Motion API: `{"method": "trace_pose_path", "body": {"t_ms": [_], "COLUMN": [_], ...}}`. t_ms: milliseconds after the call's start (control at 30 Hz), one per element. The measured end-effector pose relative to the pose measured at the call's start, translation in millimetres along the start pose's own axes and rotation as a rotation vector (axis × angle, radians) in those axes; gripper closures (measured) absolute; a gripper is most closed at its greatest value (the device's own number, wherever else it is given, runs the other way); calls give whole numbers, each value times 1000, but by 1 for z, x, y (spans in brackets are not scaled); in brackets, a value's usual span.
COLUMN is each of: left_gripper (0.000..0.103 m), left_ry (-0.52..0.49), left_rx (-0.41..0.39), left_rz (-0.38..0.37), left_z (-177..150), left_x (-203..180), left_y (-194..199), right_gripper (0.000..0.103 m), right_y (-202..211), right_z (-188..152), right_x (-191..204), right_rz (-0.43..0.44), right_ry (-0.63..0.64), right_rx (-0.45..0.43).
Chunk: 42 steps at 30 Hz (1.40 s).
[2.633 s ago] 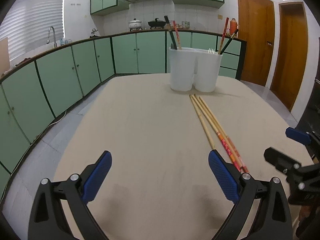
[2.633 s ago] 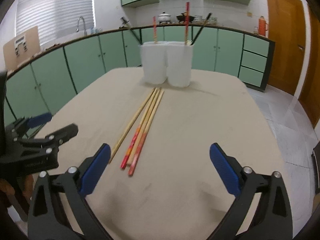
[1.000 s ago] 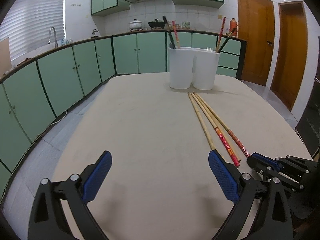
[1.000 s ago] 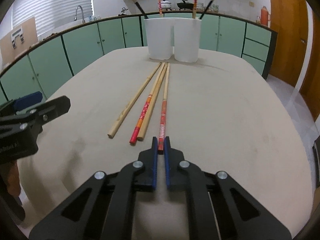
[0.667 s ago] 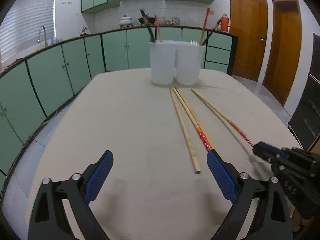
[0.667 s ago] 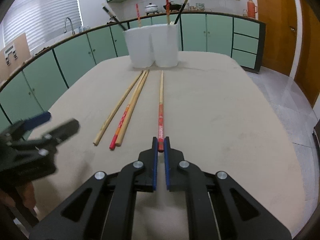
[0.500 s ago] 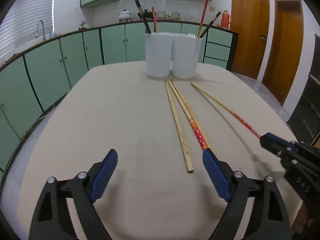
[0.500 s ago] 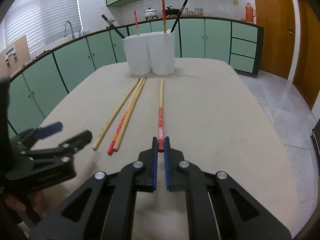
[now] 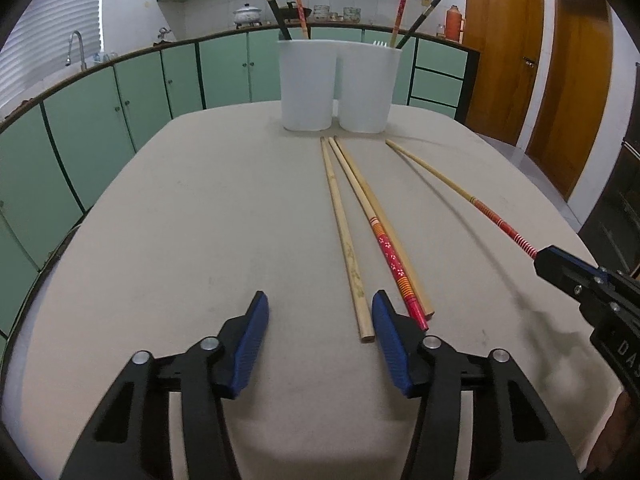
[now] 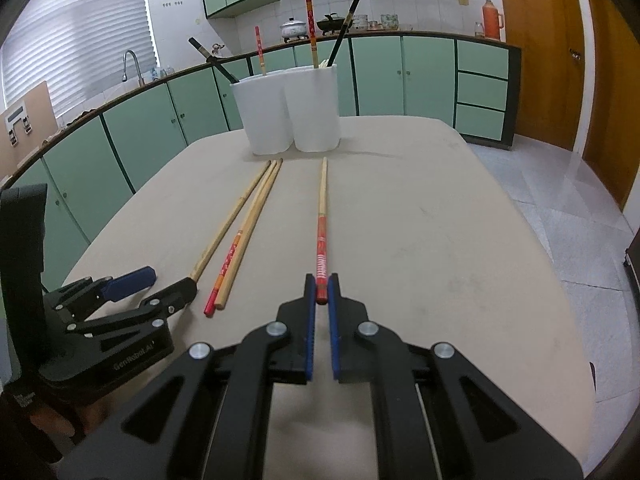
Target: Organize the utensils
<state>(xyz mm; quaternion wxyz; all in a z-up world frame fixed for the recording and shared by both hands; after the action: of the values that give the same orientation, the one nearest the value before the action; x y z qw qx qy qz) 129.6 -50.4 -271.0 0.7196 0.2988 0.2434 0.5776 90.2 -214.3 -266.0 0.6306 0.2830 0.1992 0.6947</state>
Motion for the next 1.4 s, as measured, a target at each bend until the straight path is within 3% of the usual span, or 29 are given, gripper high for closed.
{"method": "trace_pose_path", "body": {"t_ms": [100, 267, 567, 1000, 1400], "left_gripper": [59, 96, 96, 96, 96], "left_ry": [-16, -34, -3, 1, 4], "left_rx": [-2, -6, -14, -147, -266], "left_rz": [13, 8, -17, -10, -40], "left_z": [0, 0, 5, 48, 118], "left_x": [-2, -9, -4, 4, 11], "left_y": [0, -2, 10, 59, 89], "right_gripper": [98, 98, 98, 98, 98], "right_y": [1, 3, 9, 21, 52], "right_z": [4, 7, 10, 24, 101], "right_x": [-1, -1, -1, -5, -6], "right_rz": [4, 2, -7, -22, -2], "right_ry": [-12, -15, 2, 15, 44], "right_rx": [-10, -18, -35, -63, -124]}}
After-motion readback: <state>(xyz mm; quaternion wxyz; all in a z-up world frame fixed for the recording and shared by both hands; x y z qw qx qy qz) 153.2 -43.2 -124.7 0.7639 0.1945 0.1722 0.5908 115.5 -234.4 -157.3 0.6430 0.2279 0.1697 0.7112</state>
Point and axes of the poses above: each gripper's, at about its wrist camera, not at the fingertips, and y roughly against the way its jaws point, x to its left, z to its top, the point moved 6 cm from there along -y, roughly the way its jaws point, and after that the axes turned 1 degree about -y, right-handed, at the moved point
